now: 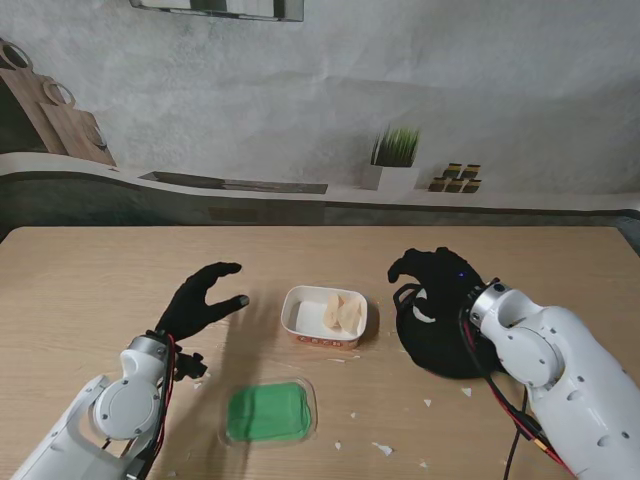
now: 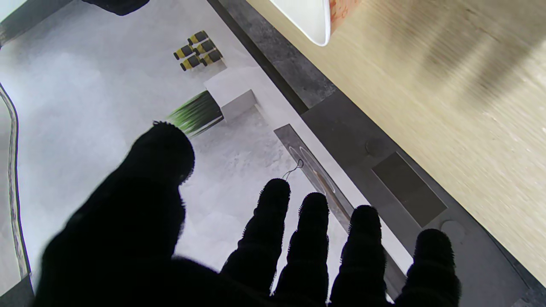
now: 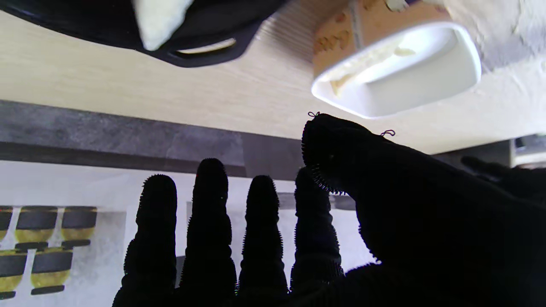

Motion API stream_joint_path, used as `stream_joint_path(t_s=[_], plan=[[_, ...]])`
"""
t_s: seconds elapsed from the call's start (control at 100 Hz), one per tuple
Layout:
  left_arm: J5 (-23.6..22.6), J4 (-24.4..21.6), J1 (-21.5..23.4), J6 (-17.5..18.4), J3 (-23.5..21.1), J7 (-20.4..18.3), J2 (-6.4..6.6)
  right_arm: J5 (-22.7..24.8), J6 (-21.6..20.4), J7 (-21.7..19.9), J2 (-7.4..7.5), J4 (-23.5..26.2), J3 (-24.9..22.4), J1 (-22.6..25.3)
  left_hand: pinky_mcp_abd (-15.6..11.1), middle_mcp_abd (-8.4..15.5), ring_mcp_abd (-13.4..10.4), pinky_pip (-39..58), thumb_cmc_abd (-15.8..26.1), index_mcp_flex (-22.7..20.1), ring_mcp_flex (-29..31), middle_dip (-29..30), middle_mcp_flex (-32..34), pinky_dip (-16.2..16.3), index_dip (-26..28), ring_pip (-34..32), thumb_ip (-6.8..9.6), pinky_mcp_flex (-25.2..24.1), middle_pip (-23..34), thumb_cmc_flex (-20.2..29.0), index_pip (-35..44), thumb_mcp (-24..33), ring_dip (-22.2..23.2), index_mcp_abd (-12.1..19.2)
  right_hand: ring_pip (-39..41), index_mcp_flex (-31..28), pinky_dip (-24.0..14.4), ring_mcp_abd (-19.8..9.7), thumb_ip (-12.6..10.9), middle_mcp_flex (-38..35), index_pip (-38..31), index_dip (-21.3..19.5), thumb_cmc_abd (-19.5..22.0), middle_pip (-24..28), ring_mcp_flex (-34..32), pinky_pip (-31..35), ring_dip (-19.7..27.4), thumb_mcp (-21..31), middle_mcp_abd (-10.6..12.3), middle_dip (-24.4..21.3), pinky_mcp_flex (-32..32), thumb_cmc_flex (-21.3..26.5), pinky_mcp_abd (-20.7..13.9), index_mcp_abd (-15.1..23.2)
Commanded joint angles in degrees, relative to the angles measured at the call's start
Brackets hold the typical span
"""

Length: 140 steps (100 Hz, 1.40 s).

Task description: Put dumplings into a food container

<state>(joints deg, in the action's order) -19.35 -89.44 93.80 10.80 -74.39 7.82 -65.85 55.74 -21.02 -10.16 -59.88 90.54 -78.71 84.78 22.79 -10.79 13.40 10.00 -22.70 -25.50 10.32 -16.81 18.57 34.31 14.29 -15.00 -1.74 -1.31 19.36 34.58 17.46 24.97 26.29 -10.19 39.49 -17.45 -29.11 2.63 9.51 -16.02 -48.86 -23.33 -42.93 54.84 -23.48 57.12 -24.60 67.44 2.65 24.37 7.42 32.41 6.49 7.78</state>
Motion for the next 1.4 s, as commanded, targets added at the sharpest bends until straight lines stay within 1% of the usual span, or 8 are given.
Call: stream_joint_path(t_s=[0.0,0.28,0.41,0.47,0.58,0.87,1.15,1.39], plan=[[0.14,-0.11,-0.27,-0.09,0.76,-1.03,-0.27,-0.25,0.11,-0.71,1.45,-2.57,-1.03,0.41,-1.36,-0.56,-0.35,-1.45,-0.3,-0.71,0.55,0.35,-0.02,-0.17,0.62,-0.16,0.96,-0.39,-0.33,0.18,0.6,-0.38,0.85,1.37,-0.98,-0.6,0.74,-1.58,-1.98,-0.63,0.68,0.82,-0.75,-1.14,-0.67,-1.12,0.52,1.02,1.62,-0.23,0.58,0.3,-0.47,1.57],[-0.57,-0.82,-0.78,-1.36,3.32,-1.14,-0.23,2.18,-13.11,1.94,2.65,-11.27,-3.62,-1.85,-1.21,-0.47,-0.37,-1.38,-0.21,-0.4,0.51,0.31,-0.07,-0.21,0.7,-0.34,0.96,-0.06,-0.22,-0.06,0.79,-0.32,0.86,1.39,-1.89,-1.8,0.99,-2.96,-1.71,-1.57,0.48,0.69,-2.22,-1.04,-1.88,-2.17,0.89,1.75,1.79,0.13,1.15,-0.77,-1.31,0.64],[-0.98,-0.59,-1.18,-2.12,4.12,-1.21,-0.2,5.28,-12.58,4.07,2.91,-12.75,-2.64,-2.33,-1.24,-0.46,-0.36,-1.45,-0.19,-0.37,0.49,0.28,-0.02,-0.25,0.73,-0.41,0.96,-0.15,-0.15,-0.16,0.91,-0.27,0.84,1.5,0.11,-1.88,0.59,-0.19,-0.81,-1.54,0.43,0.82,-2.6,-0.02,-3.6,-1.33,-0.06,-0.49,-0.29,0.67,2.2,-4.47,-0.76,-1.92],[-0.85,-0.46,-1.3,-2.57,4.36,-1.24,-0.23,5.56,-8.11,6.04,2.49,-12.28,-1.79,-1.49,-1.28,-0.48,-0.35,-1.47,-0.17,-0.34,0.44,0.3,-0.1,-0.27,0.73,-0.41,0.96,-0.23,-0.18,-0.17,0.94,-0.26,0.83,1.4,2.92,-2.67,0.07,3.8,-0.14,-2.2,0.25,1.19,-2.45,1.3,-5.12,-0.08,-1.31,-3.8,-3.02,1.23,2.35,-8.05,0.09,-5.52],[-0.86,-0.24,-1.48,-3.42,4.66,-1.0,-0.32,3.71,-0.11,7.99,1.41,-10.8,-0.55,0.18,-1.36,-0.46,-0.36,-1.49,-0.07,-0.29,0.31,0.3,-0.12,-0.27,0.7,-0.38,0.95,-0.31,-0.19,-0.17,0.94,-0.25,0.81,1.35,7.47,-4.39,-0.82,5.62,0.09,-4.25,-1.12,1.55,-1.42,5.1,-7.54,3.15,-3.23,-6.88,-7.01,2.74,2.39,-11.52,0.87,-11.17],[-0.51,0.23,-2.01,-4.07,5.16,-1.3,-0.35,0.78,20.11,3.48,0.08,-1.11,1.67,5.42,-1.39,-0.58,-0.28,-1.49,0.12,-0.26,0.35,0.3,-0.1,-0.24,0.64,-0.36,0.95,-0.48,-0.19,-0.1,0.9,-0.3,0.8,1.21,14.72,-8.91,-1.67,9.89,1.49,-8.67,-2.58,0.87,-3.54,9.35,-14.66,9.64,-5.84,-7.16,-13.86,4.32,6.09,-17.61,3.96,-16.9],[0.08,0.42,-2.15,-4.42,5.45,-1.52,-0.39,0.84,34.57,1.63,-0.51,2.26,8.49,5.14,-1.44,-0.69,-0.2,-1.54,0.29,-0.25,0.26,0.32,-0.17,-0.22,0.56,-0.31,0.97,-0.67,-0.25,0.01,0.77,-0.5,0.8,1.09,16.19,-10.58,-1.28,11.23,1.57,-10.44,-2.12,1.34,-1.63,9.94,-17.91,12.73,-5.93,-7.23,-15.7,4.61,8.7,-17.33,5.58,-17.82],[-0.25,0.03,-1.24,-4.08,4.71,-1.49,-0.3,-2.55,43.56,5.34,-1.56,-0.66,13.04,2.48,-1.4,-0.59,-0.15,-1.59,0.3,-0.19,0.27,0.31,-0.17,-0.22,0.54,-0.28,1.0,-0.82,-0.25,0.07,0.73,-0.57,0.82,0.96,16.87,-7.92,-0.2,10.96,1.14,-7.33,-2.66,1.54,-1.0,10.48,-16.43,13.65,-6.16,-7.37,-15.58,4.91,7.83,-14.78,5.25,-18.29]])
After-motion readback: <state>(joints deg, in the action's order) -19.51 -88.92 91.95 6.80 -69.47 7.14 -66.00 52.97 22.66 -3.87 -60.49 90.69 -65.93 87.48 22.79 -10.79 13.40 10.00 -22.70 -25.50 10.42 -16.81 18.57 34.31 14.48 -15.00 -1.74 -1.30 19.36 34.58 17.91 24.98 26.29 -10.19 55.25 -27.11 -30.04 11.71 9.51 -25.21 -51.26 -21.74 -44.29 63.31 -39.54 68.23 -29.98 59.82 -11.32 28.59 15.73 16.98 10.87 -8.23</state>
